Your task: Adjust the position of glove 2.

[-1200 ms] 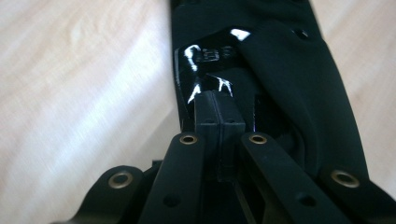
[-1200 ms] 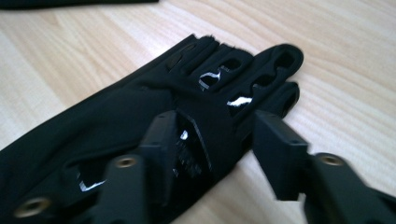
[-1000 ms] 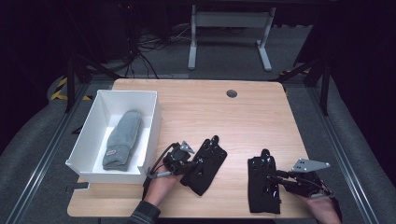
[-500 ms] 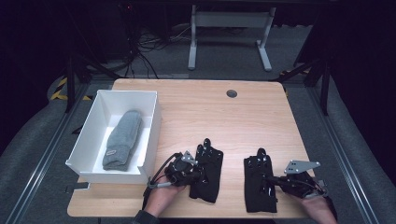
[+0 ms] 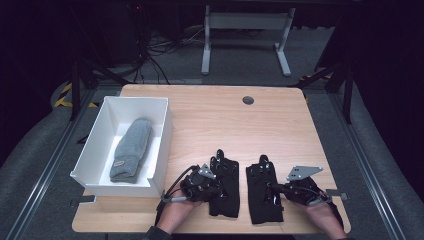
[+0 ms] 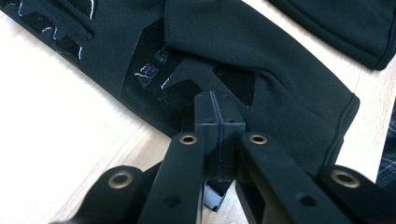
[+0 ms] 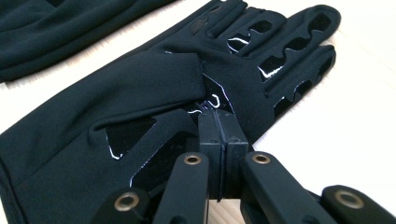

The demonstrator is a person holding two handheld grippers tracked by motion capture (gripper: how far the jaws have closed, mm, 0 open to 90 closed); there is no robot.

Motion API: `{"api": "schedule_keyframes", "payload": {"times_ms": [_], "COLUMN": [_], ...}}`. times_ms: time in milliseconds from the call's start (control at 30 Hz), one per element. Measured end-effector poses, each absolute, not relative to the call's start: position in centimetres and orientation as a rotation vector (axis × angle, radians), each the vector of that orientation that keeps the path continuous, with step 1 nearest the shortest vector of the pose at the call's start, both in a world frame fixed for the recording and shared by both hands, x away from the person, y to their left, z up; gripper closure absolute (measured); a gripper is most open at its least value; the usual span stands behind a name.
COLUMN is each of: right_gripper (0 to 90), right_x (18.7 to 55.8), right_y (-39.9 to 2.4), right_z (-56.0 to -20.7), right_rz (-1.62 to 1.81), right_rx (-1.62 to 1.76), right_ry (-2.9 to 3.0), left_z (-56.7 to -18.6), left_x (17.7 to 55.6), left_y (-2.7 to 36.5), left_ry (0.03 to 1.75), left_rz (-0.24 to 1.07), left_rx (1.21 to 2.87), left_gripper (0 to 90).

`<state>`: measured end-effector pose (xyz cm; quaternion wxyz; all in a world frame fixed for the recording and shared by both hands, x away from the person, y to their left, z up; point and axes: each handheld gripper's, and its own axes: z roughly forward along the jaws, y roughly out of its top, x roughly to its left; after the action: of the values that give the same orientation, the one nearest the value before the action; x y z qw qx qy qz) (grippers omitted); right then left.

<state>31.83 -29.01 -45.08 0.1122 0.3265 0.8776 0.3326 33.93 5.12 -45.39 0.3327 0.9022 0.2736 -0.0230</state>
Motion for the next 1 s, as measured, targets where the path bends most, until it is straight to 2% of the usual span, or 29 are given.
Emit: {"api": "schedule_keyframes", "payload": {"times_ms": [100,267,467,600,800,1000], "right_gripper": [90.0,90.0,90.0,90.0,90.0,90.0], "right_x": [31.6,31.6,31.7,31.6,31.4,31.3], "right_y": [-28.8,-29.7,-30.2,-30.4,-30.6,-30.4], "right_z": [-44.9,-44.7,-44.8,-44.8,-45.0,-45.2], "right_rz": [0.973,0.992,0.977,0.968,0.935,0.921], "right_rx": [0.933,0.96,0.976,0.973,0.977,0.963], "right_ry": [2.568,2.535,2.525,2.532,2.546,2.569], "left_z": [-45.0,-44.1,-45.0,-45.7,-45.8,-45.9], "left_x": [34.0,35.1,36.5,36.9,36.9,37.1], "left_y": [5.3,6.0,5.5,5.3,5.3,5.7], "left_ry": [0.723,0.804,0.899,0.918,0.941,0.969], "left_rz": [-0.023,0.067,0.11,0.113,0.057,0.006], "left_rx": [2.345,2.259,2.269,2.28,2.248,2.202], "left_gripper": [80.0,71.9,64.1,64.8,81.3,86.2]}}
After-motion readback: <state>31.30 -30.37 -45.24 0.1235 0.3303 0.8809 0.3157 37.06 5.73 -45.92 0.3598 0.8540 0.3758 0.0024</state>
